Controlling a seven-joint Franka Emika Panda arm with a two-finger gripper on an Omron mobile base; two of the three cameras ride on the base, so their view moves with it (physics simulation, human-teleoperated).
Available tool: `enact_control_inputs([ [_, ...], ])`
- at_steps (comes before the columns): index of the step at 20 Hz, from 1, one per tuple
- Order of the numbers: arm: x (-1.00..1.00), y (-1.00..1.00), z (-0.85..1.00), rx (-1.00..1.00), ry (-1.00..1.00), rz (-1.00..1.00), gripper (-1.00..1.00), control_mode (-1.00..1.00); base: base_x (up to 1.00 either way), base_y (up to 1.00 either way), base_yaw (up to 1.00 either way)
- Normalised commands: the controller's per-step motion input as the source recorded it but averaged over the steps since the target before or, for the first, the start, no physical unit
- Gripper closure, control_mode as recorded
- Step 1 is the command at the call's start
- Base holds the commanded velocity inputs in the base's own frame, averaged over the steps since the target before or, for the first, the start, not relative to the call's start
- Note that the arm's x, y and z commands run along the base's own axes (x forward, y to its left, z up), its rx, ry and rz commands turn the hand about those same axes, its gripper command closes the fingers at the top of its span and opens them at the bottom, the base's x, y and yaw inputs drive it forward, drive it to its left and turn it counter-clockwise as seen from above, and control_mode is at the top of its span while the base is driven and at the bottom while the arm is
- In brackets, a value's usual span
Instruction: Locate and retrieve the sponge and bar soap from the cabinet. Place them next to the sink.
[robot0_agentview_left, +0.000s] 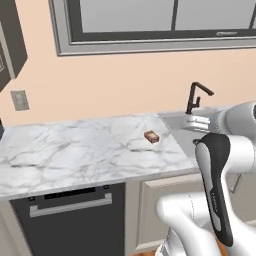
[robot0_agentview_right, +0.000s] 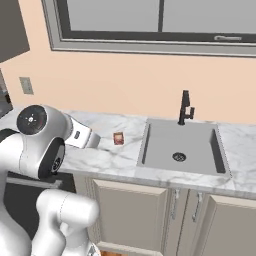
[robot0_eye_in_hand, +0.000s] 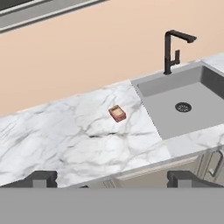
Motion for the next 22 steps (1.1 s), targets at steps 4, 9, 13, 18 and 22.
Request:
enact_control_inputs([
  [4,0.00,0.00,0.00,0.00,0.00,0.00,-1.00,1.00,-0.56,0.15,0.00],
  [9,0.00,0.00,0.00,0.00,0.00,0.00,-1.00,1.00,-0.51,0.49,0.00],
  [13,0.00,0.00,0.00,0.00,0.00,0.00,-1.00,1.00,-0.25,0.46,0.00],
  [18,0.00,0.00,0.00,0.00,0.00,0.00,-1.00,1.00,0.00,0.00,0.01],
  [22,-0.02,0.00,0.03,-0.02,0.00,0.00,-1.00,-1.00,0.00,0.00,0.00],
])
